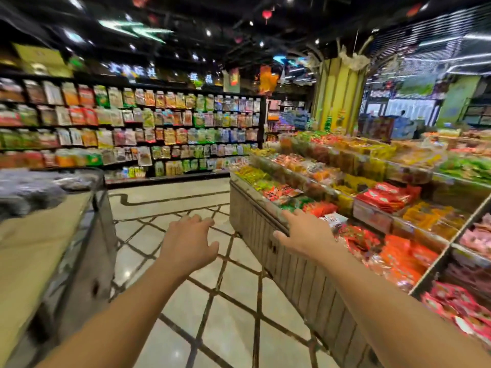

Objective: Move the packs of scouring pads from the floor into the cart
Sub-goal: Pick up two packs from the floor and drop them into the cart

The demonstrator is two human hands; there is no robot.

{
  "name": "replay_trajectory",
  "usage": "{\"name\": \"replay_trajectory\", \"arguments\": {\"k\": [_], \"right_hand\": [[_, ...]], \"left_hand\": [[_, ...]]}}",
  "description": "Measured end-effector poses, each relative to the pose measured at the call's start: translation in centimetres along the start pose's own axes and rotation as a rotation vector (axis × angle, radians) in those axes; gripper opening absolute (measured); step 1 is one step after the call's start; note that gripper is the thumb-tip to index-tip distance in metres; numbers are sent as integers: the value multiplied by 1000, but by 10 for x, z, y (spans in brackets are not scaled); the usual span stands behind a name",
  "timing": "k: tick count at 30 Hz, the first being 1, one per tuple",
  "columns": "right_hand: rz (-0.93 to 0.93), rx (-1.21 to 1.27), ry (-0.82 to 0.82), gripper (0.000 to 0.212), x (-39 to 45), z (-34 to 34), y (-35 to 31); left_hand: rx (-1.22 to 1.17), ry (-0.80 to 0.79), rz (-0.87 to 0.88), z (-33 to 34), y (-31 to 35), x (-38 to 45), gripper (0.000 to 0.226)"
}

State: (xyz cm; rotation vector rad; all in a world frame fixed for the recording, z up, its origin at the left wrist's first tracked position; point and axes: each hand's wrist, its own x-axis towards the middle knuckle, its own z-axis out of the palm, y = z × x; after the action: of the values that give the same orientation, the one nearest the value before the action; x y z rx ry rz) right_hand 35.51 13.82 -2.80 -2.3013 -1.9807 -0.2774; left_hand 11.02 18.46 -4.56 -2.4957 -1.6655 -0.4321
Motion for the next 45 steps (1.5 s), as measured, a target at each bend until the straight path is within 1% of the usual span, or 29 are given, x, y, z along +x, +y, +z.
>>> {"name": "replay_trajectory", "arguments": {"k": [3,7,12,16,20,24,30,38,45], "right_hand": [[-46,34,44,59,44,-3,-24],[-93,64,97,53,108,-8,-43],[-158,117,169,55,207,-21,-60],[-234,193,220,53,286,-20,-72],[-278,231,285,54,353,-18,-73],[-281,225,283,57,410,-4,-76],[-277,206,297,52,496,31,-95],[-302,132,261,52,641,73,-158],[-308,96,231,55,763,100,-209]], "left_hand": [[12,7,-35,-2,-30,31,57],[40,52,-63,-3,-61,83,57],[62,115,-127,-6,-89,159,55],[58,111,-194,-12,-106,224,57],[100,125,-200,-10,-125,279,56],[124,123,-225,2,-152,327,53],[142,118,-240,35,-198,403,54],[98,123,-230,90,-288,526,54],[113,81,-240,125,-372,636,55]]}}
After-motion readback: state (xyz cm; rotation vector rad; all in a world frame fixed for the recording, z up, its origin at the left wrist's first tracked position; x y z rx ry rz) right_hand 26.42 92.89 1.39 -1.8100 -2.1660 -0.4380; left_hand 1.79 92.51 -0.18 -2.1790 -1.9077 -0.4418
